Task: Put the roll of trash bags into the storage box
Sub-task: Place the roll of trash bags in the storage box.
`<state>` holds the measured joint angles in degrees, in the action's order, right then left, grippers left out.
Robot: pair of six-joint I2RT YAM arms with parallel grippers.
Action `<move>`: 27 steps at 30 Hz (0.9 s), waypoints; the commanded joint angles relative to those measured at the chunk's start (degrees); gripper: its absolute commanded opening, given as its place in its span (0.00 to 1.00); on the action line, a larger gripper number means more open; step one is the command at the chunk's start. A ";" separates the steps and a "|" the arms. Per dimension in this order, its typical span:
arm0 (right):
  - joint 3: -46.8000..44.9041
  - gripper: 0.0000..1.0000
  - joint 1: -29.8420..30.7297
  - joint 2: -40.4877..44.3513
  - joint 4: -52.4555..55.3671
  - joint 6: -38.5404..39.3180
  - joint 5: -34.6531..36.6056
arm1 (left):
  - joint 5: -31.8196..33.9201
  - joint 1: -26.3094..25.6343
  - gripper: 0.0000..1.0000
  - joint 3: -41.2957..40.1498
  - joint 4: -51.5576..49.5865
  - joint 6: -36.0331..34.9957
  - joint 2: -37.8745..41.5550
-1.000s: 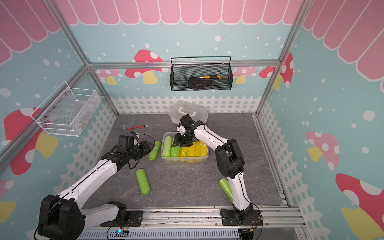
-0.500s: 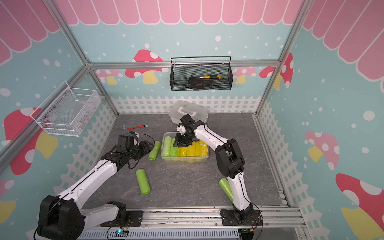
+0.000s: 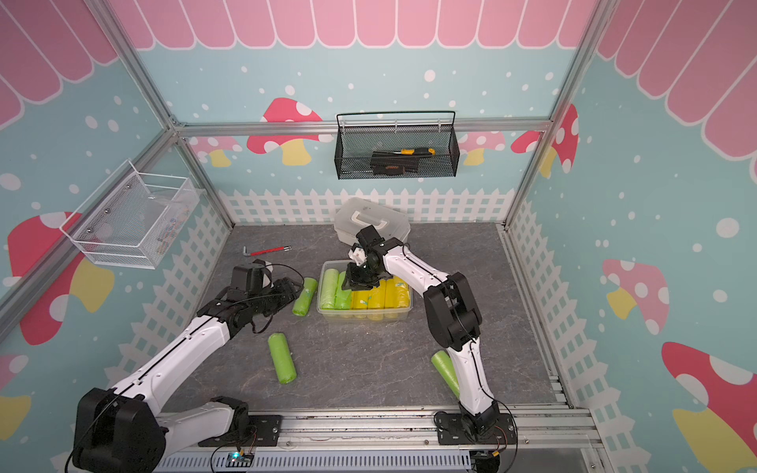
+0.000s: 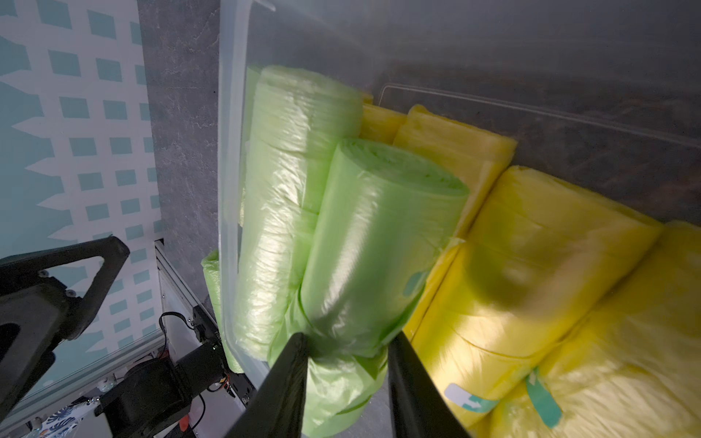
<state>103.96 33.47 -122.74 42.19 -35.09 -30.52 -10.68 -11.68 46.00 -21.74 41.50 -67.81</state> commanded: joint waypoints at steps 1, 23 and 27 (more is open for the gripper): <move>0.64 0.38 -0.16 1.98 1.45 1.52 0.98 | 0.54 0.89 0.62 1.22 -2.46 -1.84 -0.43; -3.78 0.41 -5.32 10.66 3.31 4.79 2.42 | -1.15 3.43 0.62 10.93 -10.40 -13.71 -15.92; -6.21 0.42 -6.94 12.93 3.95 6.24 1.81 | -0.15 3.44 0.62 14.84 -12.66 -16.02 -21.35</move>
<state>99.88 27.46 -112.07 44.23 -31.03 -28.86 -11.55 -8.64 58.26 -31.38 29.19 -87.02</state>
